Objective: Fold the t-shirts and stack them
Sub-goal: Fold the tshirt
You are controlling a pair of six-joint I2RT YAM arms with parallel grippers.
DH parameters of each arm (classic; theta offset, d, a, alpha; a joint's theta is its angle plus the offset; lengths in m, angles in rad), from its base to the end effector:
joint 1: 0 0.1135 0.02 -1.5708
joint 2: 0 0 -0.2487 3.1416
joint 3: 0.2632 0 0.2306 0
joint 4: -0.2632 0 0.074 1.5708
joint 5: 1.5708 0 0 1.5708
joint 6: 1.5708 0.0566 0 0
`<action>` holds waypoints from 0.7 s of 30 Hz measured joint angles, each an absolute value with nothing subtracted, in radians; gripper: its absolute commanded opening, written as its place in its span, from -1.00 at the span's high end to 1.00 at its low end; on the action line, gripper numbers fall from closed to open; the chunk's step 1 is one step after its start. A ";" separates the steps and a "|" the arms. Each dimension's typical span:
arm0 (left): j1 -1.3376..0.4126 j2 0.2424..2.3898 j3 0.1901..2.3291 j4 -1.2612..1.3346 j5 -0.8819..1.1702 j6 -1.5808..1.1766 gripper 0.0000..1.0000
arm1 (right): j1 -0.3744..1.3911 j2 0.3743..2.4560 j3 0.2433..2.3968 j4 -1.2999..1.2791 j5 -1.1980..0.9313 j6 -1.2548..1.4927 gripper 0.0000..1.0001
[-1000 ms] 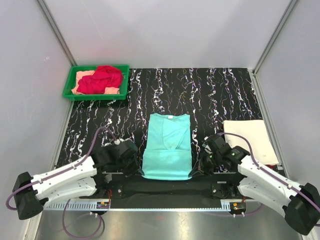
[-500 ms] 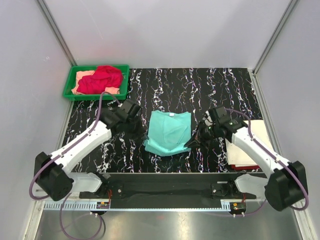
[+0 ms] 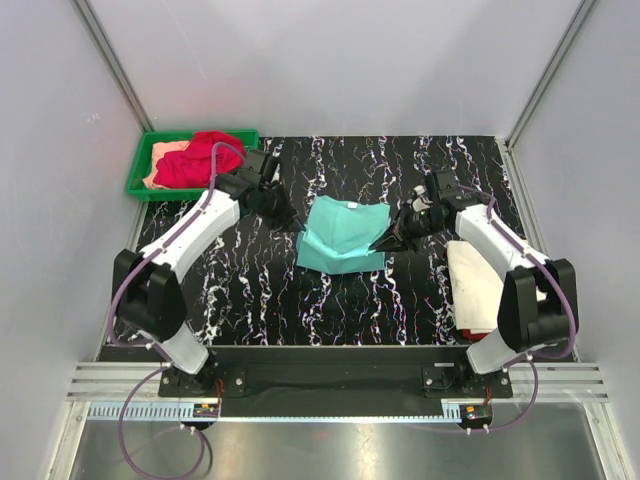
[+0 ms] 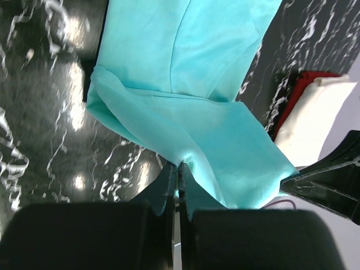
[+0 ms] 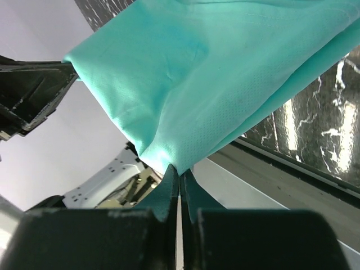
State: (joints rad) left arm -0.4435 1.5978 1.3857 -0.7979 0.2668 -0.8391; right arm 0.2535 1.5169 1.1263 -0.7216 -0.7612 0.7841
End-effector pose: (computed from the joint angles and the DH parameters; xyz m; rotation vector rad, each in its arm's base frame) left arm 0.2875 -0.1531 0.2650 -0.4356 2.7138 -0.7685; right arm 0.2673 0.1096 0.2294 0.4876 2.8037 1.3124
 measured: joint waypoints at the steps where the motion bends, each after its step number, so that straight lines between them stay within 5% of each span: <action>1: -0.432 1.625 1.407 -0.787 0.282 -0.835 0.96 | 0.238 1.539 1.140 -0.719 -0.775 0.785 1.00; 9: -0.377 1.751 1.491 -0.714 0.352 -0.818 1.00 | 0.179 1.715 1.283 -0.730 -0.821 0.747 1.00; 21: -0.359 1.705 1.401 -0.689 0.409 -0.745 1.00 | 0.176 1.652 1.192 -0.756 -0.837 0.694 1.00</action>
